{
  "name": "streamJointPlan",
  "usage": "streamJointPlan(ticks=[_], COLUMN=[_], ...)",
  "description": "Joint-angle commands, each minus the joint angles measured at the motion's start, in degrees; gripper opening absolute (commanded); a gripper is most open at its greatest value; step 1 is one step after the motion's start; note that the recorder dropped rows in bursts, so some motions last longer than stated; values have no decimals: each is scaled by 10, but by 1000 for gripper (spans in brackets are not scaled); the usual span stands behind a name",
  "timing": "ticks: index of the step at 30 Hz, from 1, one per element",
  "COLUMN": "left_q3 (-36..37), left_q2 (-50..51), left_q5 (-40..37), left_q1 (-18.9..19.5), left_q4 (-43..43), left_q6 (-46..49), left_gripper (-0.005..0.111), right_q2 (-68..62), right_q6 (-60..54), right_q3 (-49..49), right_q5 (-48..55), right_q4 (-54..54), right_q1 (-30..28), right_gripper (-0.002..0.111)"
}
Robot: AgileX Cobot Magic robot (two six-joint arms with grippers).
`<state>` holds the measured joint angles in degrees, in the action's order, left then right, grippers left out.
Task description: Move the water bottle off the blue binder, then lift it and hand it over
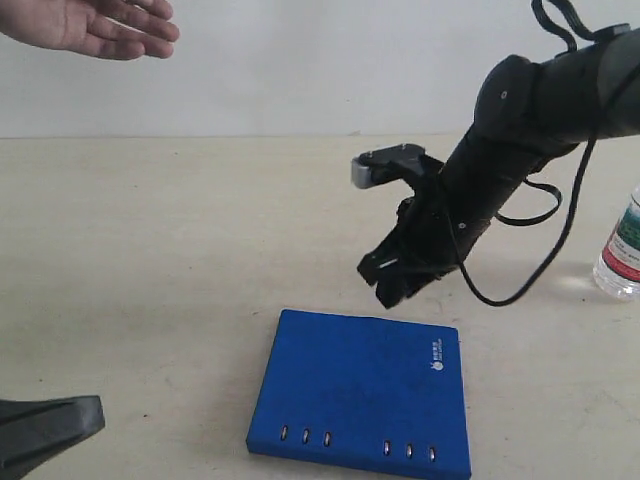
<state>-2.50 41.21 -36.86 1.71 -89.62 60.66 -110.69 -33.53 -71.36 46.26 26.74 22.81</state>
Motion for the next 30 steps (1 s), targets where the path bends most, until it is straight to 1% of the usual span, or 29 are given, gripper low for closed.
streamJointPlan(ticks=[1,2,4,5,6,9,11,13,17,22,25,27,29,30], left_q3=[-46,-51,-55,-55,-55,-55,-55,-55,-55,-55,-55,-55,-55,-55], left_q2=[42,51,61,65,67,65,65,65,65,65,65,65,65,65], left_q5=[11,11,11,11,13,25,34,42,45,49,58,58,58,58], left_q1=[-3,-3,-3,-3,-3,-3,-3,-3,-3,-3,-3,-3,-3,-3], left_q4=[0,0,-4,-8,-11,-14,-14,-14,-14,-14,-14,-15,-15,-15], left_q6=[58,60,60,60,62,62,62,62,62,62,62,62,62,62], left_gripper=[11,5,5,5,5,5,5,5,5,5,5,5,5,5], right_q2=[8,8,8,8,8,8,2,-8,-39,-78,-86,-87,-87,-87], right_q6=[-148,-153,-165,-170,-173,-166,-158,-158,-142,-61,9,109,266,354], right_q3=[-20,-20,-20,-20,-20,-20,-20,-20,-20,-20,-20,-20,-22,-27], right_q5=[215,215,208,203,196,161,134,104,65,20,-57,-124,-175,-181], right_q4=[74,90,98,87,70,4,-11,-10,-29,-156,-257,-368,-500,-557], right_q1=[31,51,103,128,165,243,278,299,303,303,303,301,287,275], right_gripper=[6,1,0,0,0,0,0,0,0,0,0,0,0,0])
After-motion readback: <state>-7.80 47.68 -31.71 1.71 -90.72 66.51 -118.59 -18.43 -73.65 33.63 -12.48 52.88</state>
